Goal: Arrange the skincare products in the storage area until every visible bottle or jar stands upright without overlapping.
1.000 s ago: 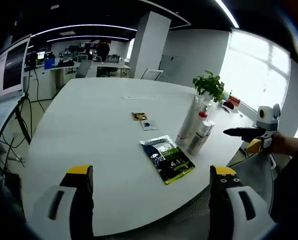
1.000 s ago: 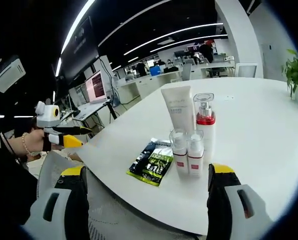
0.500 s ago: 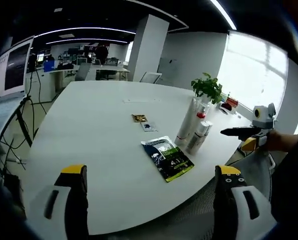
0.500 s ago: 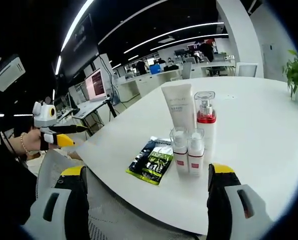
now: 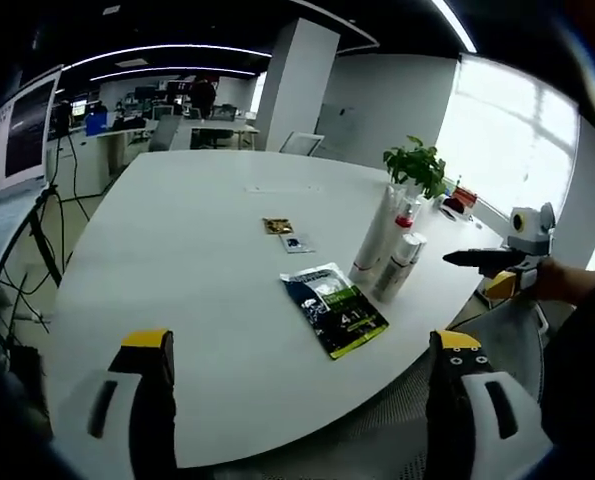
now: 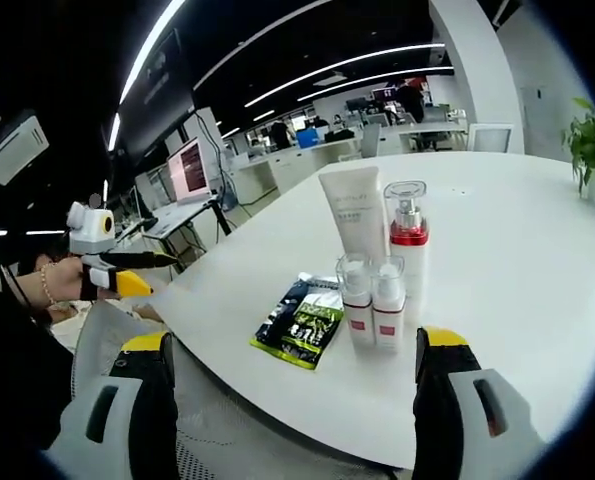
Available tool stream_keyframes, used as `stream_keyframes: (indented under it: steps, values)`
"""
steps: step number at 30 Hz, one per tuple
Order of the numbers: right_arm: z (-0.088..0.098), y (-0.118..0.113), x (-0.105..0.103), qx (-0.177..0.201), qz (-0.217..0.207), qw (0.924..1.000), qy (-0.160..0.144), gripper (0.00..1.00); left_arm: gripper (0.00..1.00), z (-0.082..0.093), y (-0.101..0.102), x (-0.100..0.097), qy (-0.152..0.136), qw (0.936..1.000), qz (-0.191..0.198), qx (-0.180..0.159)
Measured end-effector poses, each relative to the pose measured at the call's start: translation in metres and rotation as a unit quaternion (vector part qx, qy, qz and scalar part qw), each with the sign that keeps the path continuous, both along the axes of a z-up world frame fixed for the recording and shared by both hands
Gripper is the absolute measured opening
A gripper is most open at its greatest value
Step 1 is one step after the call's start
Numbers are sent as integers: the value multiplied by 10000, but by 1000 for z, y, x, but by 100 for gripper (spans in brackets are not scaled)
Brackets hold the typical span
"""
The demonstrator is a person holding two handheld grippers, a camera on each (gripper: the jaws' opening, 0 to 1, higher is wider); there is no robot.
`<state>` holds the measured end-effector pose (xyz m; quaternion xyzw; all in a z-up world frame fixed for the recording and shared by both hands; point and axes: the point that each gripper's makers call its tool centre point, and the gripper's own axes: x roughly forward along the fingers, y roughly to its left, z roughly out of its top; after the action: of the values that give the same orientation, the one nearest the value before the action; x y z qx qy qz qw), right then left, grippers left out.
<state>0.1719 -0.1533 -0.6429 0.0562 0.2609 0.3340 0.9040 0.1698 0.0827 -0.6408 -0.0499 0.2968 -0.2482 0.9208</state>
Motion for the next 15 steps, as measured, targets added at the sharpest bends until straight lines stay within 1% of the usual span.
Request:
stream_keyframes:
  steps: [7, 11, 15]
  values:
    - [-1, 0, 0, -2, -1, 10000, 26, 100, 99, -3, -8, 13, 53, 10000, -52, 43]
    - [-1, -1, 0, 2, -15, 10000, 51, 100, 98, -4, -18, 20, 85, 9999, -73, 55]
    - [-3, -1, 0, -21, -12, 10000, 89, 100, 98, -10, -25, 33, 114, 9998, -91, 142]
